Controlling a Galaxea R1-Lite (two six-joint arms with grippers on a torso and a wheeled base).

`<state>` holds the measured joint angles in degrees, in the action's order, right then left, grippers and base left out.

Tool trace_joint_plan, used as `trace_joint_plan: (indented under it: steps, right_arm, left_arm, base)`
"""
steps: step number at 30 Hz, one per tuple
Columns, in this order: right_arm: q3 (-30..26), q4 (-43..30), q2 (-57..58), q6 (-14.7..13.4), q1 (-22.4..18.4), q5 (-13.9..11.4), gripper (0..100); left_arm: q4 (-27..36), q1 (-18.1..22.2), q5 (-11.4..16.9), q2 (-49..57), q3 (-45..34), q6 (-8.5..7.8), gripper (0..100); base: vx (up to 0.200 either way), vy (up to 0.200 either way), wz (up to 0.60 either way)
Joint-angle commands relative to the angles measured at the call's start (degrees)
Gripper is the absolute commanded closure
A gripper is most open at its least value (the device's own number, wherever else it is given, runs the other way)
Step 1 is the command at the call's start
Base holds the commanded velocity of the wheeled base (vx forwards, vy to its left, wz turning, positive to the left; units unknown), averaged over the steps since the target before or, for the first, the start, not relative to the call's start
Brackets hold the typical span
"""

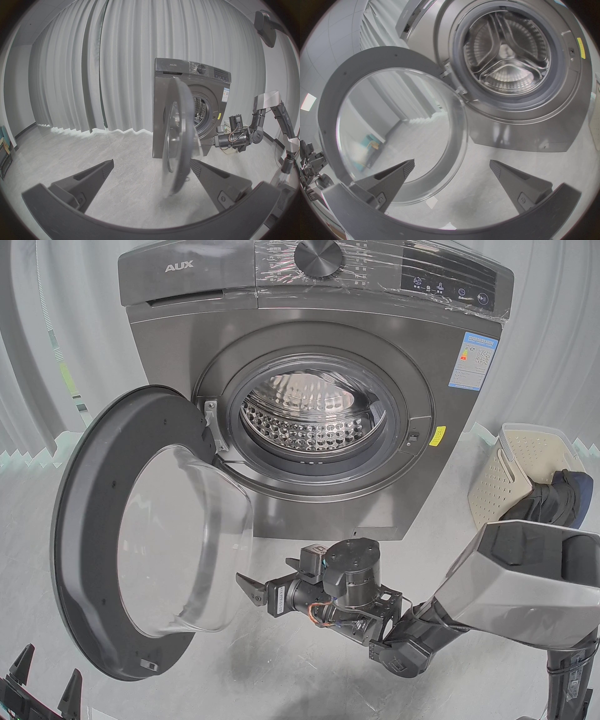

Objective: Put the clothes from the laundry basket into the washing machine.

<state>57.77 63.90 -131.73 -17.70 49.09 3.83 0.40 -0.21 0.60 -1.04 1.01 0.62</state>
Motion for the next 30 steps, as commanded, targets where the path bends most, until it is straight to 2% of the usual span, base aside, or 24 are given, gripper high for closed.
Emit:
trace_joint_plan:
  steps: [1, 10, 19, 24, 25, 30]
  right_arm:
    - [1.9, 0.7, -1.8, -0.1, 0.6, 0.3, 0]
    - [5.8, -0.9, -1.2, 0.1, -0.7, 0.0, 0]
    - [14.9, -5.5, -5.4, -0.1, 0.5, 0.4, 0]
    - [18.5, -6.3, -7.8, -0.1, 1.5, 1.7, 0]
    - [20.3, -6.3, -9.2, -0.1, 2.2, 2.9, 0]
    - [25.1, -5.7, -12.5, -0.3, 3.5, 3.7, 0]
  left_arm:
    - [-0.1, 0.0, 0.0, 0.9, -0.8, -0.01, 0]
    - [-0.1, 0.0, 0.0, 0.9, -0.8, -0.01, 0]
    - [0.0, 0.0, 0.0, 0.9, -0.8, -0.01, 0]
    - [-0.1, 0.0, 0.0, 1.0, -0.8, -0.01, 0]
    - [-0.1, 0.0, 0.0, 0.9, -0.8, -0.01, 0]
    - [-0.1, 0.0, 0.0, 0.9, -0.8, -0.01, 0]
  base:
    - [0.000, 0.000, 0.00]
    - [0.000, 0.000, 0.00]
    - [0.000, 0.000, 0.00]
    - [0.000, 0.000, 0.00]
    - [0.000, 0.000, 0.00]
    - [0.000, 0.000, 0.00]
